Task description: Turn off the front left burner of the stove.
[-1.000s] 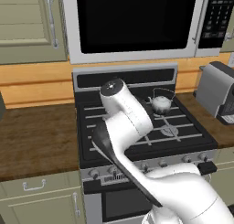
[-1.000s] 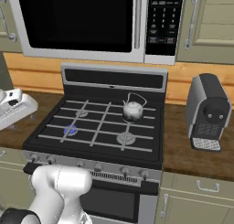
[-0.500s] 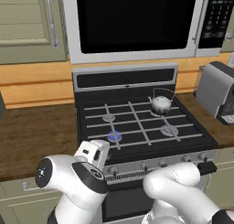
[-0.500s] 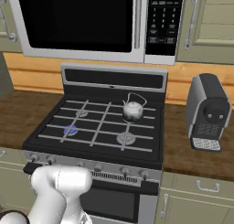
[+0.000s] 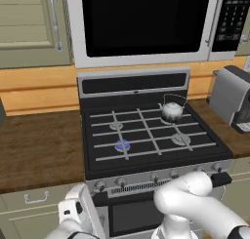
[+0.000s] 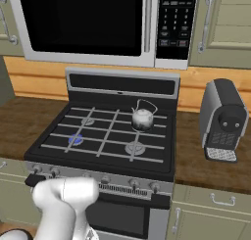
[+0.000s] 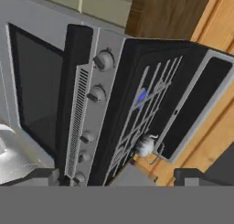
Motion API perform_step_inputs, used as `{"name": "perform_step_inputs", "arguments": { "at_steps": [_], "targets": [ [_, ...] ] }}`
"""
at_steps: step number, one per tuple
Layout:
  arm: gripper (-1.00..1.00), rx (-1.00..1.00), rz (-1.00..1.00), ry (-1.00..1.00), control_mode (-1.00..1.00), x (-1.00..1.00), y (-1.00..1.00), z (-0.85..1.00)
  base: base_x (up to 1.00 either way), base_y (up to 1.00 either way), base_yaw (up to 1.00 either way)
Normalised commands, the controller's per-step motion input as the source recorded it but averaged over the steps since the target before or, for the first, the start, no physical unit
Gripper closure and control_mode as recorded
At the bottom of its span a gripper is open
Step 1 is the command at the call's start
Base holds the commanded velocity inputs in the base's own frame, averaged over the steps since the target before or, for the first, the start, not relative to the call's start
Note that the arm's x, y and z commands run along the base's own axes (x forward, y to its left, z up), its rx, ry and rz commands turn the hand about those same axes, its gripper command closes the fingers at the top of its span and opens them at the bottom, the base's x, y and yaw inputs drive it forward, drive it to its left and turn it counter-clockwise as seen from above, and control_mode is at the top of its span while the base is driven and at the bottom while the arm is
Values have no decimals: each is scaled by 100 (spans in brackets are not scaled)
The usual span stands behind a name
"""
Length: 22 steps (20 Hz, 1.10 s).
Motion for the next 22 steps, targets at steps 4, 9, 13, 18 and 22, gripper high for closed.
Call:
{"name": "perform_step_inputs", "arguments": {
  "at_steps": [4, 9, 13, 18, 22],
  "targets": [
    [-100, -12, 37, 4, -100, 49, -45, -43, 0, 0, 0],
    [-100, -8, 28, 2, -100, 37, -46, -31, 0, 0, 0],
    [-100, -14, 23, 0, -100, 9, -44, -33, 0, 0, 0],
    [-100, -11, 9, 0, -100, 0, -6, -17, 0, 0, 0],
    [-100, -16, 2, 0, -100, 33, 0, -12, 0, 0, 0]
  ]
}}
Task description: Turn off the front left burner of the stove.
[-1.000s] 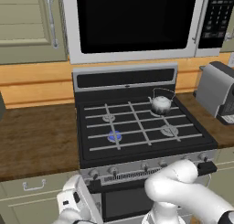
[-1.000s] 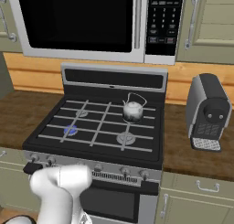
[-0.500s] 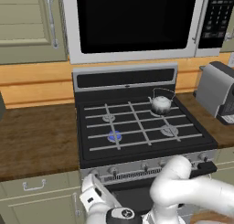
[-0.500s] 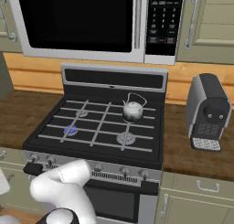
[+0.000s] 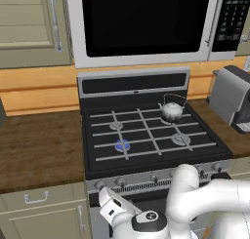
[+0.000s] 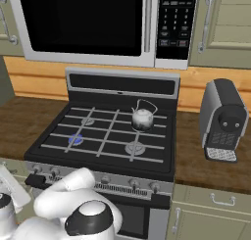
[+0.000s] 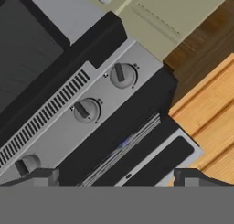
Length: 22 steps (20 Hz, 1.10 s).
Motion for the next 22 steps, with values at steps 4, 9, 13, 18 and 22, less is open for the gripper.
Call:
{"name": "perform_step_inputs", "arguments": {
  "at_steps": [4, 9, 13, 18, 22],
  "targets": [
    [-100, -13, 0, 0, -100, 32, 0, -7, 0, 0, 0],
    [-100, -14, 0, 0, -100, 11, 16, -9, 0, 0, 0],
    [-100, -20, 0, 0, -100, 0, 42, -24, 0, 0, 0],
    [-100, -17, 0, 0, -100, 10, 46, -22, 0, 0, 0],
    [-100, -8, 0, 0, -100, 16, 35, -20, 0, 0, 0]
  ]
}}
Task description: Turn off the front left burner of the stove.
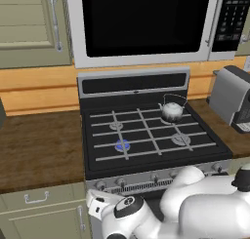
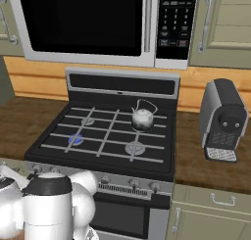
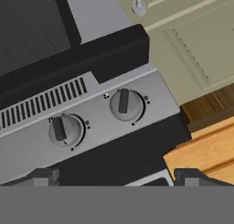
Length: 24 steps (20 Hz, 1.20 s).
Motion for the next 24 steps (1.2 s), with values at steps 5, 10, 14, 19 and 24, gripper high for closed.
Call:
{"name": "perform_step_inputs", "arguments": {
  "at_steps": [5, 10, 14, 19, 24],
  "targets": [
    [-100, -2, 0, 0, -100, 18, 16, -27, 0, 0, 0],
    [-100, 0, 0, -8, -100, 13, -3, -28, 0, 0, 0],
    [-100, 0, 0, -9, -100, 26, -1, -9, 0, 0, 0],
    [-100, 0, 0, -6, -100, 31, 0, -2, 0, 0, 0],
    [-100, 0, 0, -5, -100, 26, 0, -14, 0, 0, 0]
  ]
}}
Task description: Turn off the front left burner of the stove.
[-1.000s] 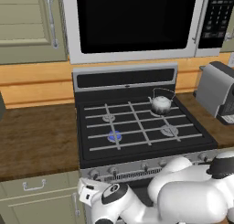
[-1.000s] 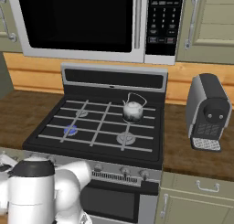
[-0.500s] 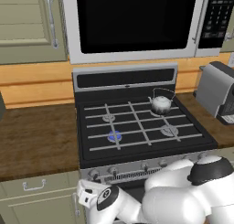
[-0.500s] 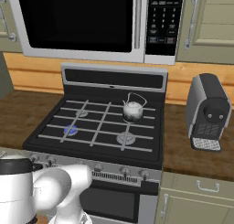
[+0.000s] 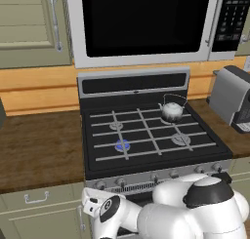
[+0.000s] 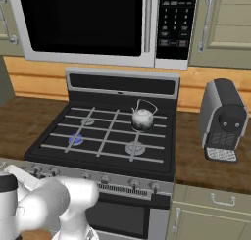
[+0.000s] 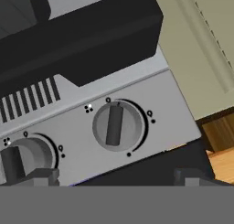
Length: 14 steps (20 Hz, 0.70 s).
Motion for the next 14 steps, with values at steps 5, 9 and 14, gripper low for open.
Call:
{"name": "perform_step_inputs", "arguments": {
  "at_steps": [5, 9, 14],
  "targets": [
    [-100, 0, 0, -6, -100, 4, 0, -14, 0, 0, 0],
    [-100, 0, 0, -4, -100, 3, 0, -12, 0, 0, 0],
    [-100, 0, 0, -4, -100, 7, 0, -5, 0, 0, 0]
  ]
}}
